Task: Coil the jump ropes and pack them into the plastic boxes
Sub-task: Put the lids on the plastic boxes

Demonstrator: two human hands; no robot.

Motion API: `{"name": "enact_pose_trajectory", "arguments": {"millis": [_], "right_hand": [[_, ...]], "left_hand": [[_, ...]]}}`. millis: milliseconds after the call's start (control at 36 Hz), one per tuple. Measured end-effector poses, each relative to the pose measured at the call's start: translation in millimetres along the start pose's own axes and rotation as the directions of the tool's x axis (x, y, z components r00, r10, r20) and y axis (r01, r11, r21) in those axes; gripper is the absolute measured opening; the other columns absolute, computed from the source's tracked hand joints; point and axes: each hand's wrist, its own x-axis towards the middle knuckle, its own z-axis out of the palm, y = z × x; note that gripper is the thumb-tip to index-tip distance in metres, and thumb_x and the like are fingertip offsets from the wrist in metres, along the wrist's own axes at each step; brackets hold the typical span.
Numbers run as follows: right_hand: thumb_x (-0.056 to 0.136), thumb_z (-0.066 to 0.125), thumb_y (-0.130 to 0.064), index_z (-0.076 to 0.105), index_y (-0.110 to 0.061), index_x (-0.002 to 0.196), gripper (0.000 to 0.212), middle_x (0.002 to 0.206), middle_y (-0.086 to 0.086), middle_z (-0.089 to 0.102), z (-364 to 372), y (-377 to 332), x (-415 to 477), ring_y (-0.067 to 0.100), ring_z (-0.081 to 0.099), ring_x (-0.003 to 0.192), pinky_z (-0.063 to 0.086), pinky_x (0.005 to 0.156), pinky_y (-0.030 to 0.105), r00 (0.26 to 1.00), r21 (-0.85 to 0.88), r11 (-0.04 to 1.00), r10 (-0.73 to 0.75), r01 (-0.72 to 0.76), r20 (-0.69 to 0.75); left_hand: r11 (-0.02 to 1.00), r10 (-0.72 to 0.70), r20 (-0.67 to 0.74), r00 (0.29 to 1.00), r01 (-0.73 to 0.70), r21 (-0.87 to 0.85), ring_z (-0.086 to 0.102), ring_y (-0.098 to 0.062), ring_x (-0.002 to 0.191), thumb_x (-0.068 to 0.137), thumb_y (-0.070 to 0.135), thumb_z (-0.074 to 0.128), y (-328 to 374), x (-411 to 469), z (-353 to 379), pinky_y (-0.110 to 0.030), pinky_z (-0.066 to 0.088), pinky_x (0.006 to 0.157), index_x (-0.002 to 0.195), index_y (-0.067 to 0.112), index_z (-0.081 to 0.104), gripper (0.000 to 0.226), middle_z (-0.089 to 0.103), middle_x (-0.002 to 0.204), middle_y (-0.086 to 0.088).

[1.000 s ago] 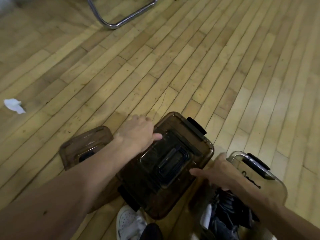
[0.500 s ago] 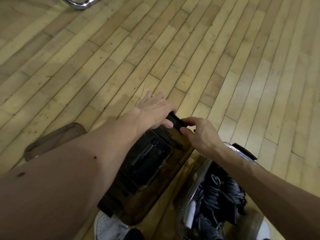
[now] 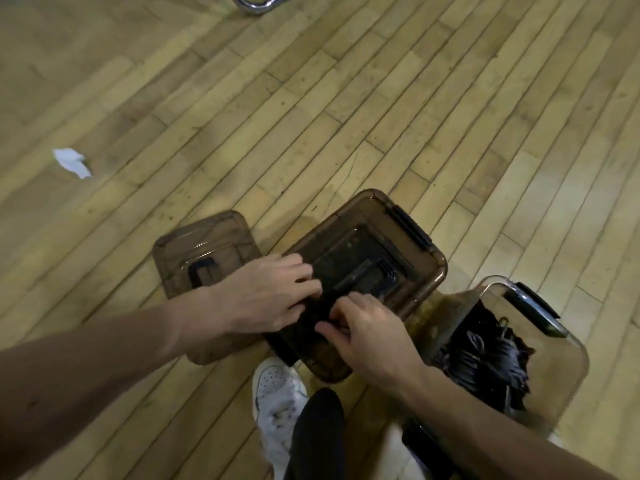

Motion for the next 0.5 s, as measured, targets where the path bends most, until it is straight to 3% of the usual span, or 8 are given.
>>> {"name": "enact_pose_trajectory", "arguments": {"millis": [111, 194, 250, 333, 389, 417, 500], "right_hand": [[0.093, 0.055, -0.062, 0.050, -0.020, 0.129, 0.055, 0.127, -0.001, 0.054, 37.9, -40.3, -0.7, 0.017, 0.052, 0.116, 0.046, 0.098, 0.031, 0.997, -0.065, 0.998, 0.017, -0.012, 0.077], [0.088, 0.060, -0.067, 0.045, -0.017, 0.134, 0.070, 0.130, 0.002, 0.050, 50.9, -52.2, 2.4, 0.020, 0.051, 0.119, 0.047, 0.097, 0.034, 0.997, -0.147, 0.989, 0.043, -0.033, 0.065], [0.086, 0.060, -0.069, 0.036, -0.016, 0.141, 0.079, 0.136, 0.002, 0.043, 54.3, -57.6, 4.2, 0.020, 0.044, 0.124, 0.043, 0.102, 0.034, 0.991, -0.212, 0.976, 0.081, -0.058, 0.103], [0.083, 0.062, -0.072, 0.035, -0.015, 0.140, 0.085, 0.135, 0.003, 0.043, 53.8, -64.1, 7.1, 0.022, 0.045, 0.124, 0.045, 0.102, 0.035, 0.986, -0.250, 0.963, 0.127, -0.096, 0.107], [0.083, 0.063, -0.071, 0.040, -0.014, 0.135, 0.080, 0.132, 0.003, 0.048, 52.1, -66.7, 8.8, 0.021, 0.049, 0.121, 0.047, 0.098, 0.033, 0.986, -0.242, 0.964, 0.136, -0.109, 0.097], [0.084, 0.063, -0.069, 0.042, -0.014, 0.133, 0.076, 0.131, 0.004, 0.050, 51.7, -67.1, 9.5, 0.020, 0.052, 0.120, 0.048, 0.095, 0.032, 0.986, -0.237, 0.965, 0.140, -0.114, 0.092], [0.090, 0.064, -0.058, 0.047, -0.014, 0.127, 0.059, 0.128, 0.004, 0.056, 48.3, -69.3, 13.8, 0.020, 0.057, 0.117, 0.049, 0.092, 0.030, 0.986, -0.225, 0.967, 0.141, -0.118, 0.086]], "left_hand": [[0.990, 0.019, 0.095, 0.995, -0.032, 0.138, 0.053, -0.024, 0.113, 0.072, 0.067, 0.065, 3.9, -51.9, 20.8, -0.039, 0.049, 0.095, 0.127, 0.022, 0.050, 0.073, 0.056, 0.123, -0.006], [0.982, 0.031, 0.077, 0.997, -0.045, 0.184, 0.048, -0.030, 0.119, 0.057, 0.068, 0.082, 2.6, -66.8, 37.6, -0.044, 0.041, 0.106, 0.132, 0.014, 0.046, 0.098, 0.052, 0.130, -0.013], [0.976, 0.041, -0.009, 0.999, -0.038, 0.216, 0.049, -0.031, 0.119, 0.065, 0.045, 0.087, 3.7, -70.9, 48.1, -0.044, 0.041, 0.107, 0.132, 0.012, 0.044, 0.086, 0.053, 0.129, -0.015], [0.964, 0.096, -0.153, 0.984, -0.053, 0.261, 0.055, -0.028, 0.109, 0.084, 0.012, 0.072, 5.1, -62.9, 51.3, -0.041, 0.048, 0.099, 0.123, 0.012, 0.052, 0.044, 0.059, 0.118, -0.013], [0.965, 0.144, -0.185, 0.972, -0.097, 0.242, 0.060, -0.025, 0.101, 0.095, 0.006, 0.051, 2.7, -59.1, 45.7, -0.038, 0.050, 0.091, 0.114, 0.012, 0.059, 0.022, 0.064, 0.110, -0.010], [0.967, 0.164, -0.187, 0.969, -0.120, 0.227, 0.061, -0.025, 0.099, 0.097, 0.006, 0.043, 0.8, -58.8, 41.1, -0.037, 0.051, 0.089, 0.111, 0.012, 0.061, 0.023, 0.065, 0.108, -0.010], [0.976, 0.187, -0.165, 0.968, -0.165, 0.139, 0.063, -0.026, 0.100, 0.092, 0.012, 0.049, -4.7, -60.2, 32.3, -0.040, 0.054, 0.088, 0.104, 0.010, 0.068, 0.022, 0.067, 0.106, -0.010]]}}
